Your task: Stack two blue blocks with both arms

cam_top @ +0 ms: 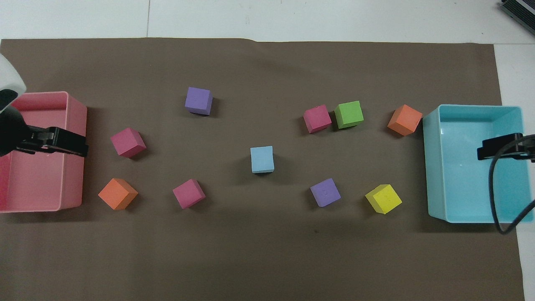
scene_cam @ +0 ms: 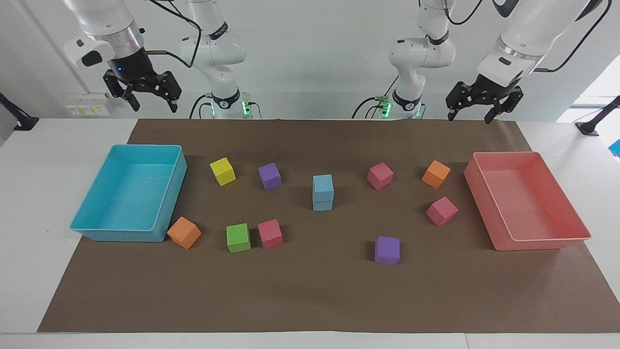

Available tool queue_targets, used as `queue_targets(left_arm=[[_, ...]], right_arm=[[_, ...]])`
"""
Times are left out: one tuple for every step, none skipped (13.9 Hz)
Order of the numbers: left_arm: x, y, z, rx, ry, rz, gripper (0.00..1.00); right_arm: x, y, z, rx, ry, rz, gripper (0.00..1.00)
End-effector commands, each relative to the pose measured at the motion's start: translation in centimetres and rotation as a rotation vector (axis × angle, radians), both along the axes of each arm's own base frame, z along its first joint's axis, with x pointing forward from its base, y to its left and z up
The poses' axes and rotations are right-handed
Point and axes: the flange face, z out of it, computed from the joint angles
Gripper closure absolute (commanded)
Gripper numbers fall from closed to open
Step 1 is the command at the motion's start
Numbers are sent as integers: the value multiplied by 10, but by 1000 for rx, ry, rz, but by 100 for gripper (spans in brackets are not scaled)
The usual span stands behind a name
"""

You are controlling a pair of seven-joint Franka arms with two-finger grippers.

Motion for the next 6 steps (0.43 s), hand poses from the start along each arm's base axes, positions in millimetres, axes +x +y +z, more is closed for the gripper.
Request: queue_targets(left_arm=[[-1,1,6,-9,-9,0,0],[-1,1,6,-10,-10,0,0],[-1,1,6,-9,-10,0,0],[-1,1,6,-10,-8,0,0],[-1,1,6,-9,-10,0,0],[-1,1,6,-9,-10,0,0]], right_arm=[[-7,1,-3,-34,-13,13,0],[-7,-1,-3,-31,-13,9,0],[-8,0,-3,-25,-7,3,0],[-8,0,-4,-25,-2,4,0],[-8,1,-4,-20,-2,6,0],[-8,2,-3,-20,-5,6,0]])
